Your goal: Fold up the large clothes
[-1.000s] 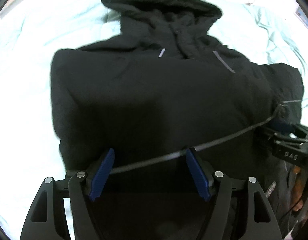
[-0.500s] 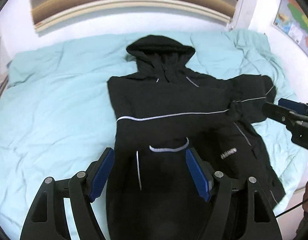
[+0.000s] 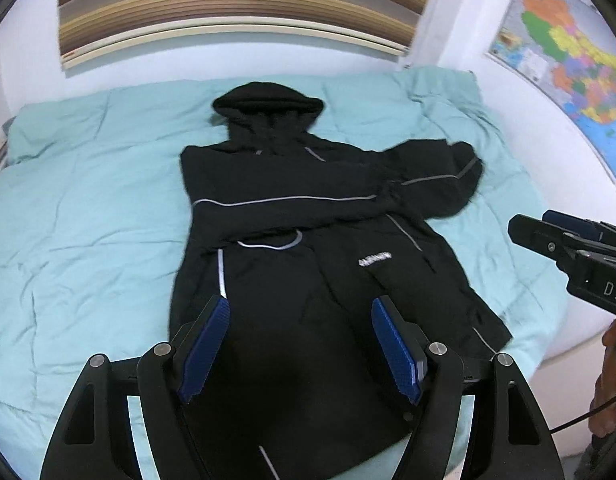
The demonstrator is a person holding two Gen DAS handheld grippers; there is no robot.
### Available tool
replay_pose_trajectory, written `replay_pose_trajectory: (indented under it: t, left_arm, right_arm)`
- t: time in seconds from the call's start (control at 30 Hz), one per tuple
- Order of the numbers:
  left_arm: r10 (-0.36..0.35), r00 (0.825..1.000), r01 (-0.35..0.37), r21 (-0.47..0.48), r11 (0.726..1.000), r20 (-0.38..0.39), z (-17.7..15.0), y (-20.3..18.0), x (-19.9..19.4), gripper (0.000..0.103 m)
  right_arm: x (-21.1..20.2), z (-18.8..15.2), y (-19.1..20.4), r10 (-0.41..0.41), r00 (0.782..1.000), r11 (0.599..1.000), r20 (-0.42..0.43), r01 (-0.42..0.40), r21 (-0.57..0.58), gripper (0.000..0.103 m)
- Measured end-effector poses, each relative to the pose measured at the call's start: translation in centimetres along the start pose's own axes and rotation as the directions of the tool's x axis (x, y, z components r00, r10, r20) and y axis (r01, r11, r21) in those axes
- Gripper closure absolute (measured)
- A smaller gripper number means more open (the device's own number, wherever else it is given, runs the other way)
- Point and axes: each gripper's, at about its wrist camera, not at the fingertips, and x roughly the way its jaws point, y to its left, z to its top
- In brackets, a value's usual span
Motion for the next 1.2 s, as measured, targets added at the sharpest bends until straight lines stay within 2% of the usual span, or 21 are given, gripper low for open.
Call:
replay_pose_trajectory:
  t: [0.27, 0.5, 0.63, 0.93, 1.2]
  left_arm:
    - [-0.024, 1.0, 0.023, 0.044, 0.999, 0.007, -0.9, -3.2, -1.2, 0.028]
    - [0.007, 1.0, -0.008, 0.034, 0.999, 0.019, -1.0, -6.6, -1.8, 0.028]
    - [0.026, 0.999, -0.026, -0.011, 1.0, 0.022, -0.2, -9.3, -1.2, 0.028]
    - [0.056, 0.998, -0.057, -0.063, 0.996, -0.016, 1.4, -15.8, 2.3, 0.028]
    - [0.071, 0.997, -0.075, -0.086, 0.993, -0.041, 3.1, -20.6, 6.2, 0.028]
  right_arm:
    - [-3.7, -2.2, -2.4, -0.059, 0.998, 0.998, 0.025, 0.058, 0.035, 0.032]
    - [-5.8, -0.9, -6.0, -0.041, 0.994, 0.998, 0.105, 0.037, 0.044, 0.032]
    - [-6.3, 0.3, -8.4, -0.039, 0.99, 0.999, 0.137, 0.038, 0.009, 0.032]
    - [-4.8, 2.6, -14.8, -0.019, 0.987, 0.997, 0.161, 0.032, -0.077, 0.032]
    - [-2.4, 4.4, -20.2, -0.02, 0.987, 0.994, 0.161, 0.037, -0.102, 0.032]
